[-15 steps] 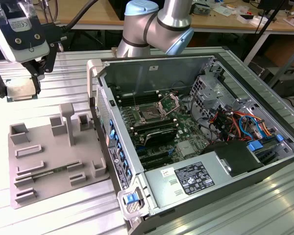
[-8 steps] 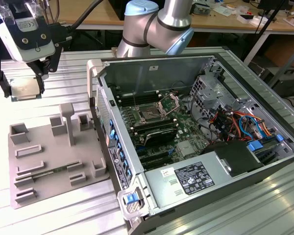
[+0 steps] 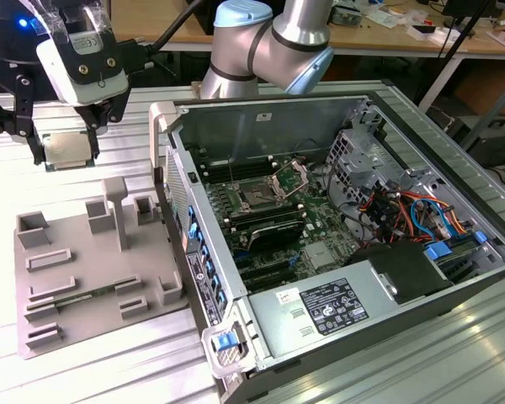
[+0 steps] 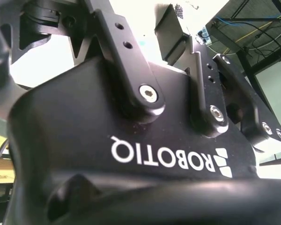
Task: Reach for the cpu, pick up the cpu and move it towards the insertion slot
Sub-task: 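Pick up the cpu and move it towards the insertion slot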
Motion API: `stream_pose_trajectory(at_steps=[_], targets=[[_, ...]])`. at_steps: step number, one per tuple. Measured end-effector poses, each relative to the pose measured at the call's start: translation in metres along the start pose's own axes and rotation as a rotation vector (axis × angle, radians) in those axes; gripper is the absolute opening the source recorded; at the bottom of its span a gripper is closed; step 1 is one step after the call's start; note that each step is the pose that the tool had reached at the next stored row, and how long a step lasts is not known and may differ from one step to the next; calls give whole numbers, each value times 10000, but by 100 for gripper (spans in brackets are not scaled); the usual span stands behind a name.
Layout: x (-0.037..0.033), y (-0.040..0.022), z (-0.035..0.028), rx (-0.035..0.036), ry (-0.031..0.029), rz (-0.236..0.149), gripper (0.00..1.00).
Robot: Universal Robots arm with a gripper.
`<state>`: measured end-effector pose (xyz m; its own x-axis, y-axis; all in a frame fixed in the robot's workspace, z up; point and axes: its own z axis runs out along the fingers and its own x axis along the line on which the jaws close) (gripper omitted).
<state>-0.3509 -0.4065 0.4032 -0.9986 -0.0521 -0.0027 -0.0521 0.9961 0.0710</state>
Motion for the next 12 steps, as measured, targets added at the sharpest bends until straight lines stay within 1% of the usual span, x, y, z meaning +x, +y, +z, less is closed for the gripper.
stream_pose_trajectory(at_steps=[12], targets=[[-96, -5, 0, 0, 0, 0, 54]])
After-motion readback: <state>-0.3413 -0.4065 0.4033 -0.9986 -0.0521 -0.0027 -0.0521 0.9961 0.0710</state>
